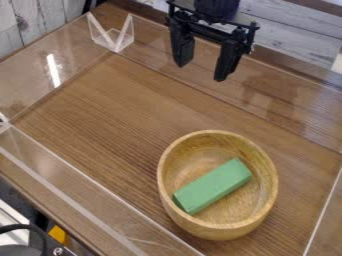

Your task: Remove the green block from inside the brown bowl and put it on the table

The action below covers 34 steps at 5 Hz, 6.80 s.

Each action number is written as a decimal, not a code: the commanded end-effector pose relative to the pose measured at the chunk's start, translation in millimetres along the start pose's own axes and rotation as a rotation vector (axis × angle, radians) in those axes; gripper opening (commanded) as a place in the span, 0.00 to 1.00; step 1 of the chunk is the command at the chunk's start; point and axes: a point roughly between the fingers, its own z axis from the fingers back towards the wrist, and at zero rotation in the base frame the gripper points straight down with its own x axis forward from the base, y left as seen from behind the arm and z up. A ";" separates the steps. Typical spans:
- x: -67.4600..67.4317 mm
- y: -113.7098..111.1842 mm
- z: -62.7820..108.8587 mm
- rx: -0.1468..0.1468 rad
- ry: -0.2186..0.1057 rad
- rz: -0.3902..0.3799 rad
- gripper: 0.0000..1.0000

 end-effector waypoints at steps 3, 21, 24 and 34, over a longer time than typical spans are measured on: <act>-37.2 -31.3 -15.5 -0.006 0.001 -0.200 1.00; -51.2 -68.0 -78.2 -0.020 -0.239 -0.387 1.00; -53.2 -65.0 -95.5 -0.014 -0.204 -0.367 0.00; -64.0 -38.9 -46.4 -0.078 -0.205 -0.281 0.00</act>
